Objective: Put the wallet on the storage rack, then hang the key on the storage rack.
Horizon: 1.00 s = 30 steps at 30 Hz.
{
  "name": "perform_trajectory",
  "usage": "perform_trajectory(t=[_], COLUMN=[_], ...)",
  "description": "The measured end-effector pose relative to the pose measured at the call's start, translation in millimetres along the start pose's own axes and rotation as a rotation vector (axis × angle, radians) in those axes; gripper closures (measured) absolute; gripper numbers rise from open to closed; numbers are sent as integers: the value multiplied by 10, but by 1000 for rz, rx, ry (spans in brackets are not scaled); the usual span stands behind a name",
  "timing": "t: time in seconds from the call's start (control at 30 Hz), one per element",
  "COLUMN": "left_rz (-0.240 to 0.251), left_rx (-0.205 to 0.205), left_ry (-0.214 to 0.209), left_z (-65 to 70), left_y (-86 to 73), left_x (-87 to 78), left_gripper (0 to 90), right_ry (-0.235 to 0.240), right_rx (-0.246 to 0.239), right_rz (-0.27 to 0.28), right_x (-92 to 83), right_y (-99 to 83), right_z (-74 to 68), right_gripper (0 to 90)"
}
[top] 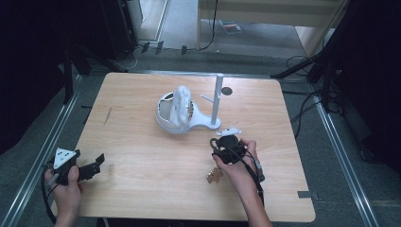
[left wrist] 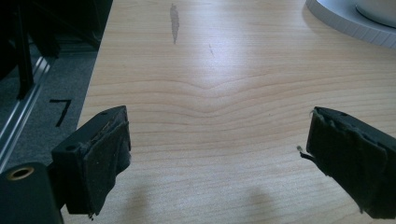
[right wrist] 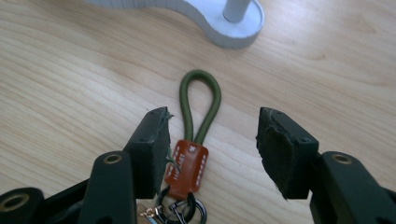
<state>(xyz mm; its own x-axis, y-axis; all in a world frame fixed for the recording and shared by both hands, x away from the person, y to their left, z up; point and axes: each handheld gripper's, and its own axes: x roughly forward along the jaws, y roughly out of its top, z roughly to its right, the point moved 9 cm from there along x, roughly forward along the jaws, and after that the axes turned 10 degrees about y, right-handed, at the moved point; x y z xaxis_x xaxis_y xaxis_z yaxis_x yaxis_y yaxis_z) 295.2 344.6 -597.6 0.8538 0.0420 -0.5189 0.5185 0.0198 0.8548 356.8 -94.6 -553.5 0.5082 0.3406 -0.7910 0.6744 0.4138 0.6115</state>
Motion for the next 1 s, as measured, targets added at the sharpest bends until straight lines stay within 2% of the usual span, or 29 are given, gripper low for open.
perform_trajectory(t=[0.07, 0.23, 0.43, 0.67, 0.9, 1.0], left_rz=[-1, -3, 2, 3, 3, 3], left_rx=[0, -2, 0, -1, -1, -6], left_ry=[0, -2, -2, -1, -2, -3], left_z=[0, 0, -5, -5, -5, -3], left_y=[0, -1, 1, 2, 2, 2], left_x=[1, 3, 0, 1, 1, 0], left_gripper=[70, 70, 70, 70, 70, 69], right_ry=[10, 16, 23, 41, 86, 84], right_rx=[21, 35, 36, 37, 62, 63], right_rz=[-19, -40, -61, -99, -129, -142], right_x=[2, 23, 59, 128, 184, 221], right_y=[-32, -92, -130, -185, -221, -246], right_z=[30, 92, 115, 104, 4, -29], right_gripper=[452, 453, 459, 489, 554, 561])
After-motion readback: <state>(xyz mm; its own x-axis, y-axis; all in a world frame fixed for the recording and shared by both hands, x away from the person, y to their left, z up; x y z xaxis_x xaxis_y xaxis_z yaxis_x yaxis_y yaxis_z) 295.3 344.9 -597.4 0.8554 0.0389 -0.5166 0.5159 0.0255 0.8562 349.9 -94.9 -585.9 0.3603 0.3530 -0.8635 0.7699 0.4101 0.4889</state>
